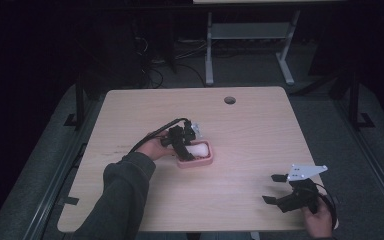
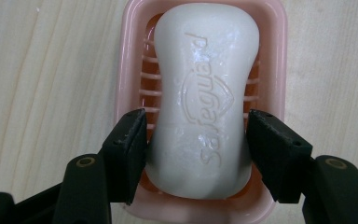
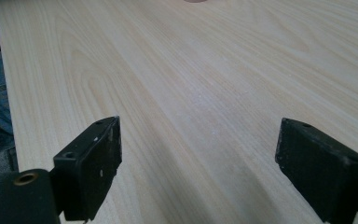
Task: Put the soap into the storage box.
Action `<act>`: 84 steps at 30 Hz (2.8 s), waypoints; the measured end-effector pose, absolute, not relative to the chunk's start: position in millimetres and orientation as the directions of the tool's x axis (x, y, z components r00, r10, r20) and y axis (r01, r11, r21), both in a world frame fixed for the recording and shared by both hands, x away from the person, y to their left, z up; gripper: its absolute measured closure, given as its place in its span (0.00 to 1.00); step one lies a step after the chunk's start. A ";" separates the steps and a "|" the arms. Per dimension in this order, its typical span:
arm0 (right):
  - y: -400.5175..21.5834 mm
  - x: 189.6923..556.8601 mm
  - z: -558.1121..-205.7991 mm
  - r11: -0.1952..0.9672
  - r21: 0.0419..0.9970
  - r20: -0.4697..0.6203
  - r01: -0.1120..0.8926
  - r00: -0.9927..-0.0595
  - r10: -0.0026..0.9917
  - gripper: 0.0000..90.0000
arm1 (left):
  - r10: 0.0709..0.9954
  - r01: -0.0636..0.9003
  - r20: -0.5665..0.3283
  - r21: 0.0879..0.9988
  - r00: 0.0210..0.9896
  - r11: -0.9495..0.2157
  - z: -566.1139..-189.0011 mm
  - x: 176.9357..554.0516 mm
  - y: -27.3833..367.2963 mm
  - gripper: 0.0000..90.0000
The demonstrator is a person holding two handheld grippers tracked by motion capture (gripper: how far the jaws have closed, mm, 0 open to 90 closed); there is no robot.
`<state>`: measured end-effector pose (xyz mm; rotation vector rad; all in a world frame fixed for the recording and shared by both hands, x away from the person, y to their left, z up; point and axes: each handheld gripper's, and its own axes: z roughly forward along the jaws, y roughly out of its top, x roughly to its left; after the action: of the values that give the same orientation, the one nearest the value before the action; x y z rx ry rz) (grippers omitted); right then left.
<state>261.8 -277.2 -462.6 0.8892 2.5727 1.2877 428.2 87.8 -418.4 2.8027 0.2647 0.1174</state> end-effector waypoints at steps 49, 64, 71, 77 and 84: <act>-277.0 261.9 -462.5 0.457 0.763 0.144 0.458 -0.809 0.570 0.16 | 0.241 0.187 0.097 0.386 0.966 -0.903 -391.6 408.7 116.0 0.34; -277.7 262.0 -462.1 0.453 0.762 0.141 0.462 -0.802 0.581 0.16 | 0.270 0.215 0.090 0.391 0.959 -0.895 -389.0 399.2 130.7 0.33; -277.7 262.0 -462.1 0.454 0.760 0.140 0.464 -0.800 0.583 0.16 | 0.277 0.217 0.093 0.407 0.956 -0.887 -388.0 393.8 137.8 0.33; -277.8 261.9 -461.9 0.452 0.762 0.139 0.464 -0.798 0.586 0.16 | 0.285 0.222 0.096 0.413 0.954 -0.883 -387.5 390.8 143.5 0.33; -278.4 261.4 -461.2 0.452 0.761 0.137 0.466 -0.796 0.589 0.16 | 0.277 0.211 0.100 0.424 0.955 -0.880 -383.6 384.9 143.0 0.33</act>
<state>261.4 -278.4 -461.2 0.9328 2.5494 1.2650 384.9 143.0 -383.6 2.6881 0.3515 0.2207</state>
